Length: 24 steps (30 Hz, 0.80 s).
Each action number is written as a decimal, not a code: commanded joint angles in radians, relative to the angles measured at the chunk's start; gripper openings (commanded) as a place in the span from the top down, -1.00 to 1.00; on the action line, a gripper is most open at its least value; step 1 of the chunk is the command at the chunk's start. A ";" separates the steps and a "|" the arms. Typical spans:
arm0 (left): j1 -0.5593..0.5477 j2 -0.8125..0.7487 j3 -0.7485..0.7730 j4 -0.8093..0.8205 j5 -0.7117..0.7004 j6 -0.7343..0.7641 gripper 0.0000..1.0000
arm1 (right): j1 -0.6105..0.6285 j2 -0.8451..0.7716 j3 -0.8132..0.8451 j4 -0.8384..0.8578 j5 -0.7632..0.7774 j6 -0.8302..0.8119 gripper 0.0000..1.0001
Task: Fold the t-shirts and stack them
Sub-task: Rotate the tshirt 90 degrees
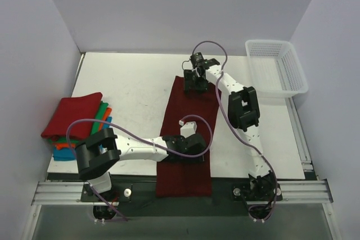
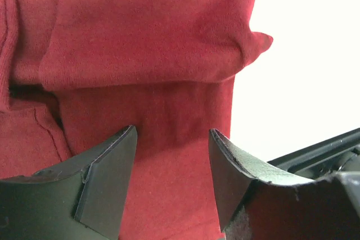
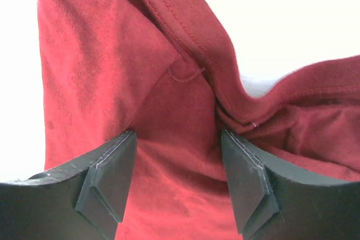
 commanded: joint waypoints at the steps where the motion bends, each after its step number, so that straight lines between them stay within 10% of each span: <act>1: 0.018 -0.048 0.029 -0.022 0.025 0.036 -0.29 | -0.058 -0.043 0.071 -0.108 -0.040 -0.035 -0.27; 16: 0.079 -0.315 -0.145 -0.157 0.022 0.155 -0.29 | 0.014 -0.593 -0.606 0.072 0.037 0.144 -0.30; 24: 0.055 -0.384 -0.227 -0.211 0.047 0.170 -0.29 | 0.052 -0.574 -0.761 0.188 0.046 0.216 -0.01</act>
